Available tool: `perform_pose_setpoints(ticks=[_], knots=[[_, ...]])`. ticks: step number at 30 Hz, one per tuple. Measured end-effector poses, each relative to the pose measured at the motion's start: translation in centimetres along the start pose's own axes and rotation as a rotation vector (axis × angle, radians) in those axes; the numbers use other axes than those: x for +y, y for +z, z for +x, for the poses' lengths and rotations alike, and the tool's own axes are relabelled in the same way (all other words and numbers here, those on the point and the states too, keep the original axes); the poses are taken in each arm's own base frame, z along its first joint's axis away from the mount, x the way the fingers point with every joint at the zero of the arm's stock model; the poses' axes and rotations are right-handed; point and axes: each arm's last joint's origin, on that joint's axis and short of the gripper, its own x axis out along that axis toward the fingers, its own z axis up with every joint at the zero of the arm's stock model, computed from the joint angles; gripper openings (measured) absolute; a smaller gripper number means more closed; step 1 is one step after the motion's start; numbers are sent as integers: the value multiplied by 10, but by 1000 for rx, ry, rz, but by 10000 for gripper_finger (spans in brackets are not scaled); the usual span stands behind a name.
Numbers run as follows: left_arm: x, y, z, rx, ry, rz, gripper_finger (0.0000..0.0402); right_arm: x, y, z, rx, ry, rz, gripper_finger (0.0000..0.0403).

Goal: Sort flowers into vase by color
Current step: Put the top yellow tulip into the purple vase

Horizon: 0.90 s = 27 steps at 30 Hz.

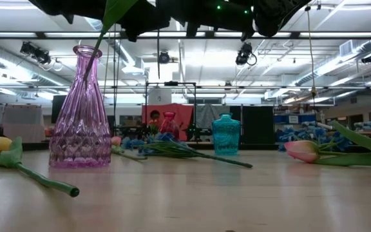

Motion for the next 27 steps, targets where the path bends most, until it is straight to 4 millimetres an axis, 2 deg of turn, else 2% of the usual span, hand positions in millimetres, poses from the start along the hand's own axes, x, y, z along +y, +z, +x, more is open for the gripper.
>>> perform_pose_setpoints(ticks=[12,16,20,24,27], knots=[[1,0,-7,43,7,6,123,-3,-4,-1,41,-1,16,21],[1,-1,-7,48,19,24,84,-3,-5,-1,54,-3,19,21],[1,-1,-7,50,30,29,18,-3,-6,-1,63,-9,24,21],[1,-1,-7,57,29,28,12,-3,-7,-1,73,-12,33,29],[1,-2,-7,63,29,27,10,-2,-7,-2,95,-10,56,59]])
